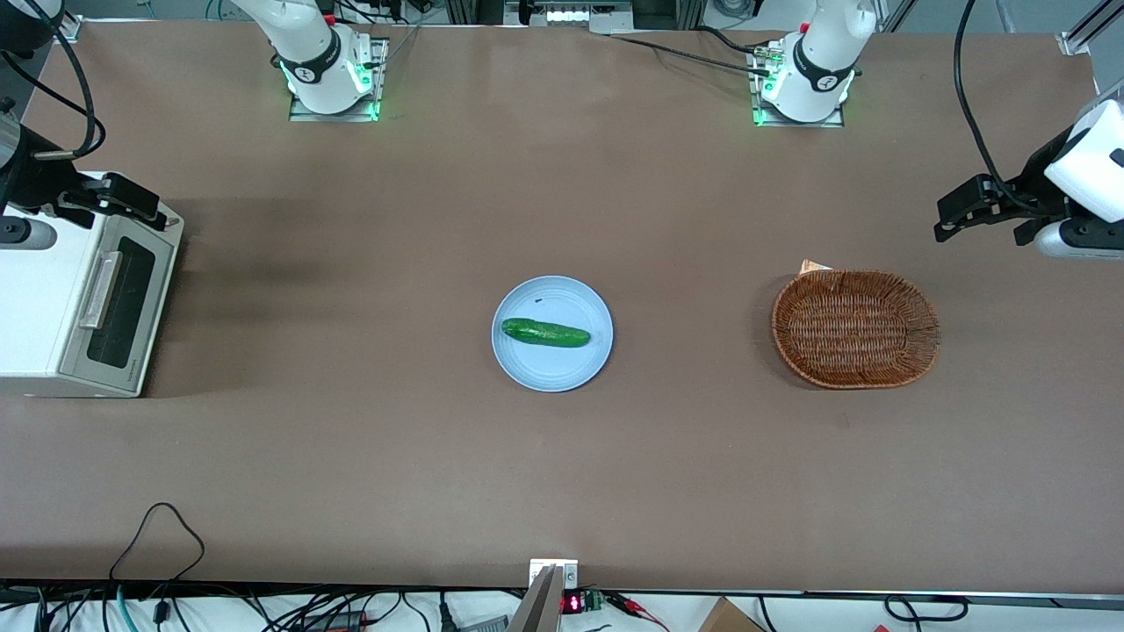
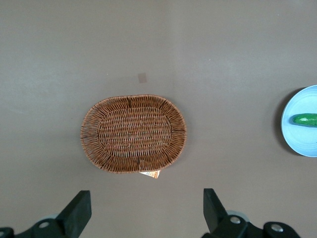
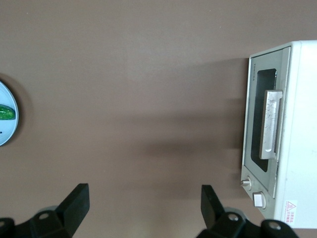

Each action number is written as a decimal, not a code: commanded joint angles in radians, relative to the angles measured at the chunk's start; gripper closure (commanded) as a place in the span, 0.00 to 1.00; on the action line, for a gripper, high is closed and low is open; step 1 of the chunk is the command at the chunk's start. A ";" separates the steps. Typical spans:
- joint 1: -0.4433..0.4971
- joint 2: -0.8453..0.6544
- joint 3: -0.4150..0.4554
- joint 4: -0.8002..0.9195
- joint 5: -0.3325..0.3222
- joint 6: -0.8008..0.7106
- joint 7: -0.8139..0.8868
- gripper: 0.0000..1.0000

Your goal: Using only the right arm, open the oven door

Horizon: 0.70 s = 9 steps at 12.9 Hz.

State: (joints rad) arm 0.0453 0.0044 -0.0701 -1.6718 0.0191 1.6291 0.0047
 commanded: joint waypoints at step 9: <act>-0.002 0.009 -0.005 0.023 0.004 -0.023 0.015 0.00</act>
State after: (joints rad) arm 0.0426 0.0056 -0.0751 -1.6717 0.0195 1.6287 0.0048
